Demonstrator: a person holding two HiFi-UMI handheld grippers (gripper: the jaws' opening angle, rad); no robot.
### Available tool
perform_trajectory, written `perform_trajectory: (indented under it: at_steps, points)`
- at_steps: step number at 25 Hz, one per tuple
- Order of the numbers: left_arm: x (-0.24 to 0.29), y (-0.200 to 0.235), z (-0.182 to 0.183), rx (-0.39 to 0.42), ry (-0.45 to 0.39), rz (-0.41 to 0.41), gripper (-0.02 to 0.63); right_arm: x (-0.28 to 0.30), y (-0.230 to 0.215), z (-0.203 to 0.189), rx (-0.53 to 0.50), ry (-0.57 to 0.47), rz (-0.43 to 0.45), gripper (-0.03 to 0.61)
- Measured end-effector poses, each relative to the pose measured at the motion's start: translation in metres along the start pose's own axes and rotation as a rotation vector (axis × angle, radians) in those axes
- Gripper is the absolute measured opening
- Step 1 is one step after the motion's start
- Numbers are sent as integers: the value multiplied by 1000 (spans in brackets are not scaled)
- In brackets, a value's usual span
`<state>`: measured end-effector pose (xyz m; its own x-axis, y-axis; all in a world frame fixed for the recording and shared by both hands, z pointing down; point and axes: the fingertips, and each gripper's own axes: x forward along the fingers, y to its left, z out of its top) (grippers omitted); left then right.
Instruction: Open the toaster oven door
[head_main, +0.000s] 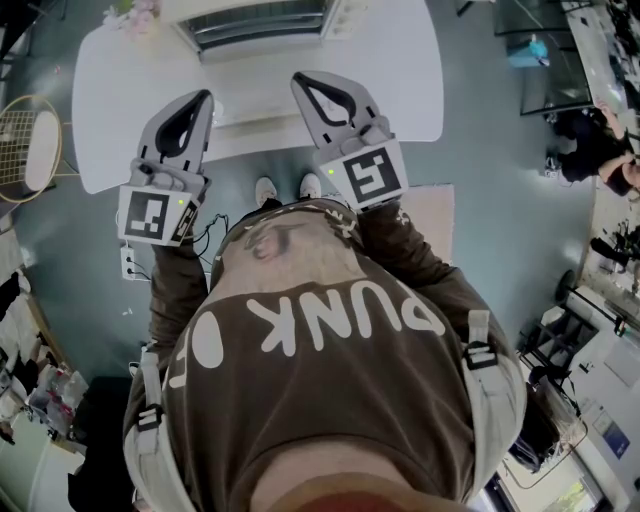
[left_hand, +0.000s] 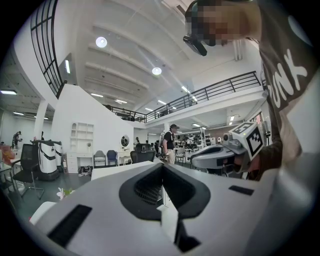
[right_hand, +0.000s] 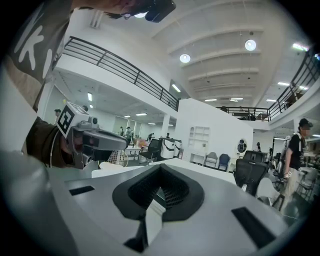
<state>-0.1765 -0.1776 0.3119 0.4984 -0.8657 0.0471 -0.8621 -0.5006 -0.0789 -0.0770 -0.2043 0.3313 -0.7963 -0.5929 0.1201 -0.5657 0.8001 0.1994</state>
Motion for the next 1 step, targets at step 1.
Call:
perform_trajectory:
  at_steps: [1]
  points:
    - [1, 0, 0, 0, 0, 0, 3, 0, -1, 0, 0, -1, 0, 9]
